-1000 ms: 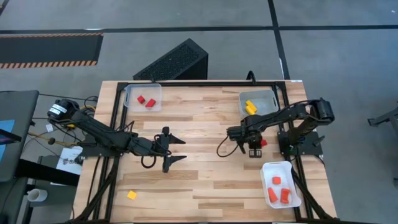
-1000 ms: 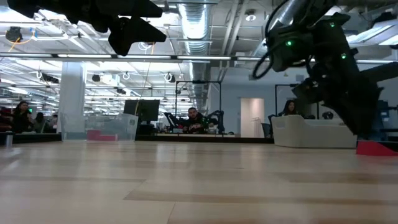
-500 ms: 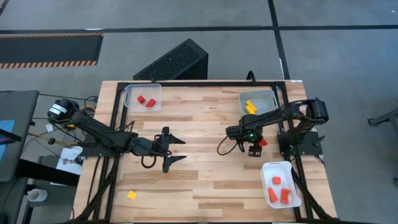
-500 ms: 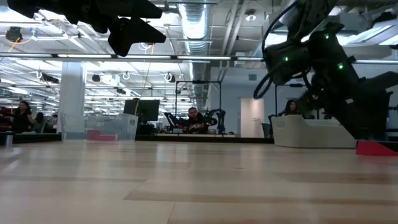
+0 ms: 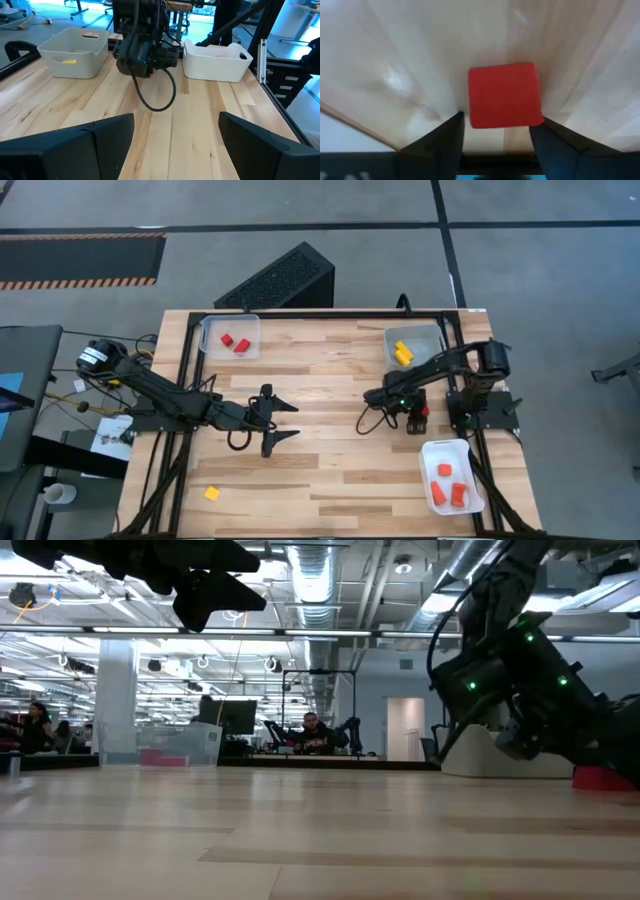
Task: Sort & place blocks by color
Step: Put the red block into the transparent bin
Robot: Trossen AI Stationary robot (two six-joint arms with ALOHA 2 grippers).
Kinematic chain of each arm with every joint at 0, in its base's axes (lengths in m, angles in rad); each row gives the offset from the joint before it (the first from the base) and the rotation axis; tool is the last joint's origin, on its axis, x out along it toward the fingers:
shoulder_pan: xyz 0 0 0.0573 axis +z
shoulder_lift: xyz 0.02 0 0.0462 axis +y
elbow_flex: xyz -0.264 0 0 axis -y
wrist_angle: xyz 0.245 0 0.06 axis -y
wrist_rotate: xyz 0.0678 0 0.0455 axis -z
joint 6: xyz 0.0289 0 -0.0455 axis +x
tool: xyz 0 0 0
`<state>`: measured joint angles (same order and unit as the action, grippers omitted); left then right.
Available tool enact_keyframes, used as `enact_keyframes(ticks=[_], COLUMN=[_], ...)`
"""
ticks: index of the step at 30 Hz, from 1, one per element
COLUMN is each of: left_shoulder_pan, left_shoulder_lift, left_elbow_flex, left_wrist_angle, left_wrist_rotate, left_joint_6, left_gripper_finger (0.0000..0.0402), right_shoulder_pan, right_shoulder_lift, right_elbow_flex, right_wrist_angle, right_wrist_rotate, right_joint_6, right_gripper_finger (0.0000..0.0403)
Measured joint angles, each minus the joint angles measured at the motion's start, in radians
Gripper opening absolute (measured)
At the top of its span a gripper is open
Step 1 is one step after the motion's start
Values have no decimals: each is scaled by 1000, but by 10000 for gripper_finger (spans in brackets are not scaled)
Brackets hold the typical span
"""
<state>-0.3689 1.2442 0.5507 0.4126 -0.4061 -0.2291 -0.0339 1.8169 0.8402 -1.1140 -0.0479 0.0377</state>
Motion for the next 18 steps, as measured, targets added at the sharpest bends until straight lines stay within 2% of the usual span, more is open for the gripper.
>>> enact_keyframes(ticks=[10,18], left_shoulder_pan=[0,0], left_shoulder_lift=[0,0], left_elbow_flex=[0,0], left_wrist_angle=[-6,-4], left_wrist_rotate=[0,0], left_joint_6=[0,0], left_gripper_finger=[279,279], right_shoulder_pan=[-2,7], right_shoulder_lift=[-86,-182], right_elbow_flex=[5,8], right_wrist_angle=[60,126], right_wrist_rotate=[-14,-32], right_joint_6=[15,65], right_gripper_finger=[117,114])
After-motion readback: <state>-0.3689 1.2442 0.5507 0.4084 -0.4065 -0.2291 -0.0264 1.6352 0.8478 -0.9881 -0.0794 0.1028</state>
